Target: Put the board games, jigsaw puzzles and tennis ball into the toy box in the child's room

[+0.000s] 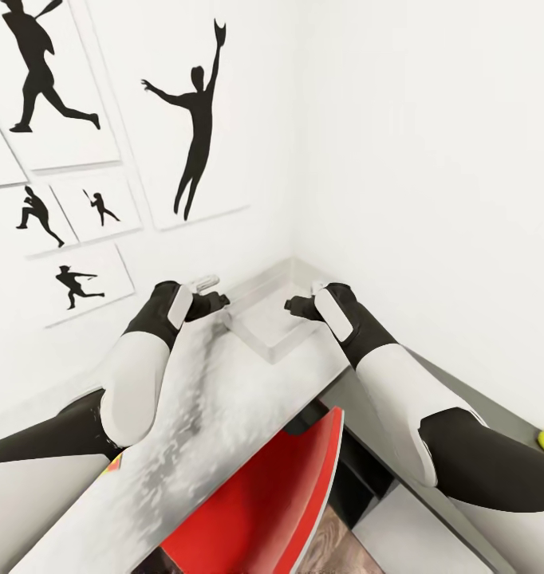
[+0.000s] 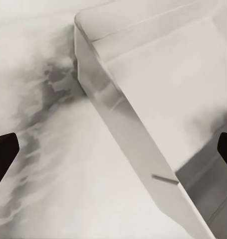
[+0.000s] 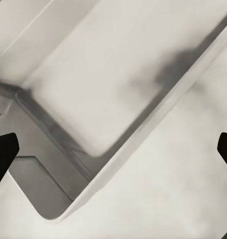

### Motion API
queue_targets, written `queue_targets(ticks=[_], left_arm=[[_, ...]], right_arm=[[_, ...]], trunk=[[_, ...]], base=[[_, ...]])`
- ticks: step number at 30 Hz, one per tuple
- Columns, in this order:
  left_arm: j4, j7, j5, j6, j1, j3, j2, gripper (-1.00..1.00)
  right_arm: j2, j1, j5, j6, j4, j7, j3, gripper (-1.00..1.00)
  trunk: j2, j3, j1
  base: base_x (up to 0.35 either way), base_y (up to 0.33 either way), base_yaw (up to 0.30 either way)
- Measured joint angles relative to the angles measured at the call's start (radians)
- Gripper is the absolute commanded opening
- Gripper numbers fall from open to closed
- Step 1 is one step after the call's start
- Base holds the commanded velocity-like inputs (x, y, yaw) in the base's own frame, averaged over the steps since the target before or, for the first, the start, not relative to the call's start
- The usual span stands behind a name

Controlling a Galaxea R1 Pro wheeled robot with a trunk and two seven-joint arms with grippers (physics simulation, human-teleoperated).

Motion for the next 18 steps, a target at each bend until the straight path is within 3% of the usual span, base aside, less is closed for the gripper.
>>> queue_targets(ticks=[11, 18], left_arm=[[-0.004, -0.008, 0.017, -0.005, -0.001, 0.0, 0.0, 1.0], [-0.005, -0.013, 0.067, -0.008, -0.006, -0.001, 0.0, 1.0]], right_arm=[[0.0, 0.0, -0.001, -0.007, 0.0, 0.0, 0.0, 1.0], [0.0, 0.0, -0.001, -0.012, 0.0, 0.0, 0.0, 1.0]], trunk=[[0.0, -0.018, 0.0], [0.0, -0.029, 0.0]], base=[[0.0, 0.0, 0.0], [0.0, 0.0, 0.0]])
